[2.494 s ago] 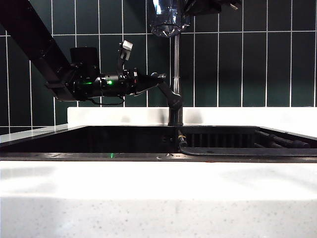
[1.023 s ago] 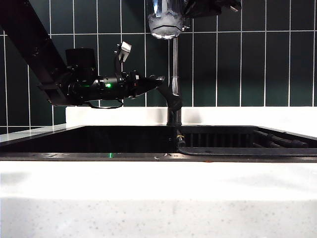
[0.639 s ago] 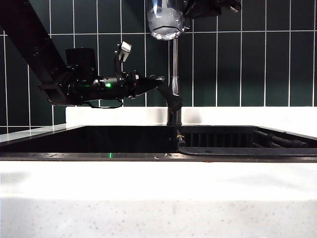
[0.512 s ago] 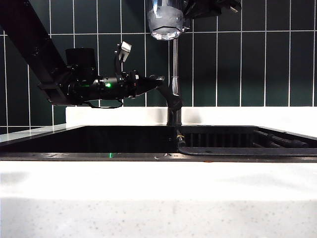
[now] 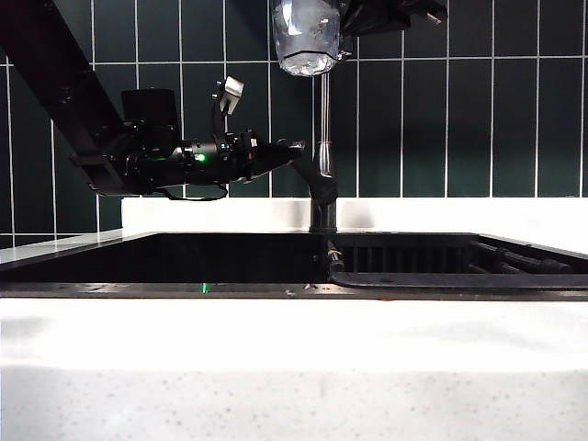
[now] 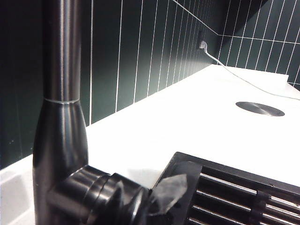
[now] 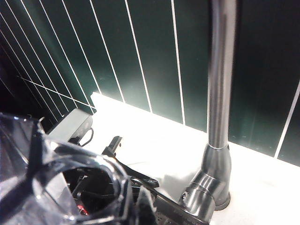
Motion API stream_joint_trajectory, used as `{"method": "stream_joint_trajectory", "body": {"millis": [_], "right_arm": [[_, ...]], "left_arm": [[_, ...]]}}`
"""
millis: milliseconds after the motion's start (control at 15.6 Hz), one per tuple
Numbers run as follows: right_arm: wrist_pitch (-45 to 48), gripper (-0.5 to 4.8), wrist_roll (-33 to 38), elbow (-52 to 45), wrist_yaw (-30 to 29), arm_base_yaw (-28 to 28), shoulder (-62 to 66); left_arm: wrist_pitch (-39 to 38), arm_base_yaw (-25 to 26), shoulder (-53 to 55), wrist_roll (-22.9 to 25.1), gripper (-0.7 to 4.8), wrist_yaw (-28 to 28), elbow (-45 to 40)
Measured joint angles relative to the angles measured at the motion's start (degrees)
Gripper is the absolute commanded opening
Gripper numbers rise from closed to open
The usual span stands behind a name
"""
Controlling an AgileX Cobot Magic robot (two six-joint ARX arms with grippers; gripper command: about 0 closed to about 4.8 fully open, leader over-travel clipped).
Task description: Pick up the mug next to the sink, go to the faucet to get some water, pour the water into the sink, and finally put the mug back to its place.
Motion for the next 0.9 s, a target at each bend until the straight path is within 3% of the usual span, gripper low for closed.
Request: {"method": "stream_joint_trajectory", "body": {"millis": [256,512,895], "right_arm": [[0.0,-0.02,0.0,0.0,0.0,0.1,0.1],[0.0,-0.02,0.0,0.0,0.0,0.1,0.1],[0.2,-0.02,0.0,0.0,0.2,0.1,0.1]], "left_arm": [[-1.3,0.2,-0.1,0.7,-0.06,0.5,0.4],[-10.8,1.0,4.5,0.4,-0.06,7.9,13.1],[-17.8,1.1,5.7,4.3,-0.06,8.0,17.6]]}}
